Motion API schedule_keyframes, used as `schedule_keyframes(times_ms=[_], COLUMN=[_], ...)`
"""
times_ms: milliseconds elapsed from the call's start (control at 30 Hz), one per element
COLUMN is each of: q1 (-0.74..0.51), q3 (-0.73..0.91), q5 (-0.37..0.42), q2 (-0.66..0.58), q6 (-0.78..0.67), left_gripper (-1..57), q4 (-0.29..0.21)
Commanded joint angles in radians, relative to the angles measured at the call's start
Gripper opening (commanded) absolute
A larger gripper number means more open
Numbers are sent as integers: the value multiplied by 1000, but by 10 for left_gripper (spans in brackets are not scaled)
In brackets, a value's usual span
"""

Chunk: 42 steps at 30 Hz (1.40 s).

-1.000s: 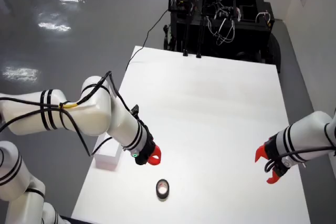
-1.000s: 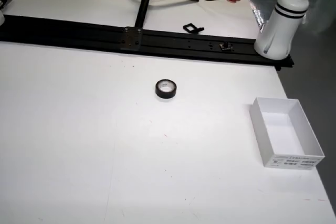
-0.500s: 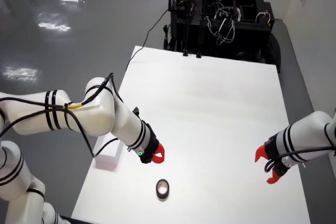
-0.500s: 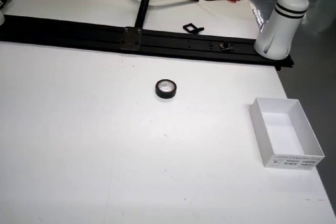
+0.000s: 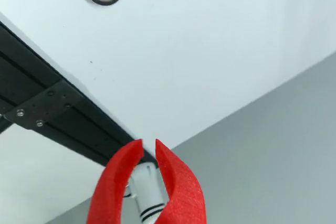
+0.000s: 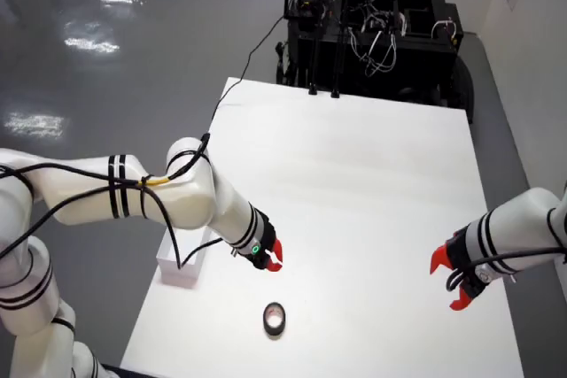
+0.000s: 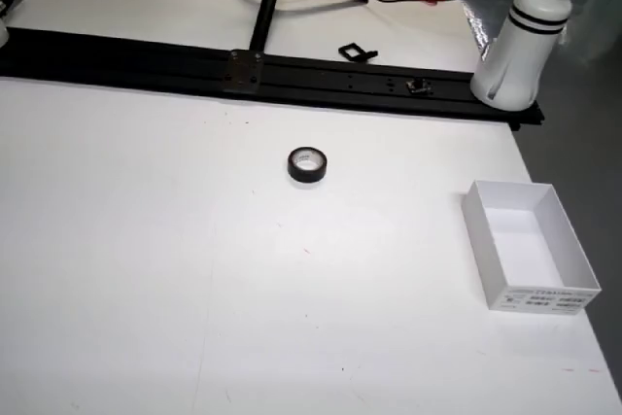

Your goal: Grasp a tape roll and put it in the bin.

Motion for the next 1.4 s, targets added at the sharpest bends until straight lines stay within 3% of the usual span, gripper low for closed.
schedule_keyframes(times_ms=[33,167,400,533,800,1100,1400], q1=[43,51,46,40,16,5,-1], q3=[0,0,-8,-72,-176,-166,-147], q5=[69,57,-57,-65,14,37,10], q2=[173,245,332,418,579,587,607], q6=[-517,-562,-568,-569,-652,-723,-732], left_gripper=[127,171,225,239,259,261,256], q4=[125,125,130,135,127,124,133])
